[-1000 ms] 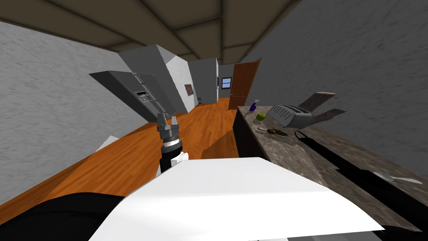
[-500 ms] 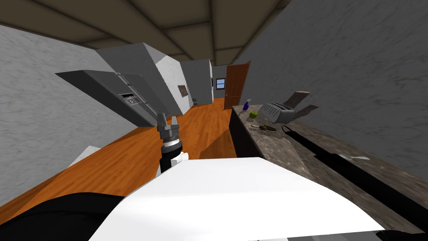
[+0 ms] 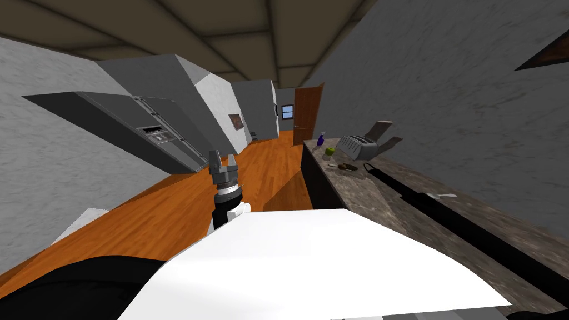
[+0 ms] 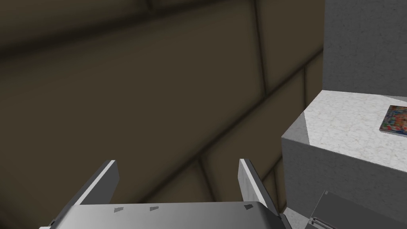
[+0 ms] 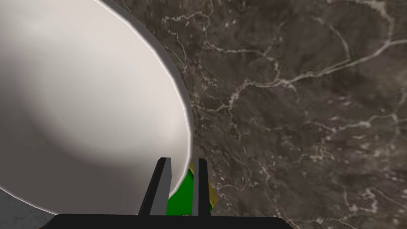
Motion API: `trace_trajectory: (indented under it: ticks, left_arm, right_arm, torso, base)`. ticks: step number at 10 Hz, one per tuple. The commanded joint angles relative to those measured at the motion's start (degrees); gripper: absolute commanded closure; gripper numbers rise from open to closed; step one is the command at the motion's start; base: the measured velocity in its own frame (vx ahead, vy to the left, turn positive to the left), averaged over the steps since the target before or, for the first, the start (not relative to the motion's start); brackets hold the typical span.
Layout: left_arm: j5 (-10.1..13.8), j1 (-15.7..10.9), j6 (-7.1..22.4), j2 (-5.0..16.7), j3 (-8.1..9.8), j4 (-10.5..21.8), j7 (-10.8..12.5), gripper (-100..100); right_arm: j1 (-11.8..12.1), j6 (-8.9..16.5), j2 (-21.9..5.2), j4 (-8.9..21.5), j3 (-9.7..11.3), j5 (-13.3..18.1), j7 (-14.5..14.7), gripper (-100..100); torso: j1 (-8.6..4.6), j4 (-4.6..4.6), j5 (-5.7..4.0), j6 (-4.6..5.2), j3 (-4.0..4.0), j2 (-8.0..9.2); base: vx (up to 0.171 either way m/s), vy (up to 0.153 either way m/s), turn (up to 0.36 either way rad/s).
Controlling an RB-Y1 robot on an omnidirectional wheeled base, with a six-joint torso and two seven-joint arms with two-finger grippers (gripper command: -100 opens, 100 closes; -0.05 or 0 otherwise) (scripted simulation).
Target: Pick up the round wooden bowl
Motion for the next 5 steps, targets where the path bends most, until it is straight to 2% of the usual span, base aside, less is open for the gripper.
trace_trajectory:
  ticks: [1, 2, 3, 5]
  left_arm:
    - [0.0, 0.0, 0.0, 0.0, 0.0, 0.0, 0.0, 0]
    - [0.0, -0.01, 0.0, 0.0, -0.01, 0.0, 0.0, 0]
    - [0.0, -0.02, 0.0, 0.0, -0.02, 0.01, 0.0, 0]
    - [0.0, -0.01, 0.0, 0.0, -0.01, 0.0, 0.0, 0]
  right_arm:
    - [0.62, 2.86, -2.86, -2.86, 0.07, 0.21, -1.46, 100]
    - [0.62, 4.39, -4.82, -4.08, 0.07, 0.21, -1.46, 100]
    - [0.62, 5.87, -5.07, -5.53, 0.07, 0.21, -1.46, 100]
    - [0.62, 5.87, -5.07, -9.15, 0.07, 0.21, -1.46, 100]
  torso:
    - [0.0, 0.0, 0.0, 0.0, 0.0, 0.0]
    - [0.02, 0.03, -0.03, -0.22, 0.0, -0.04]
    - [0.01, 0.01, -0.02, -0.36, -0.08, -0.17]
    - [0.07, -0.04, -0.02, -0.31, -0.16, -0.29]
  base:
    - [-0.017, -0.022, -0.207]
    - [-0.007, 0.003, 0.037]
    - [0.001, 0.002, 0.06]
    - [0.003, 0.0, -0.002]
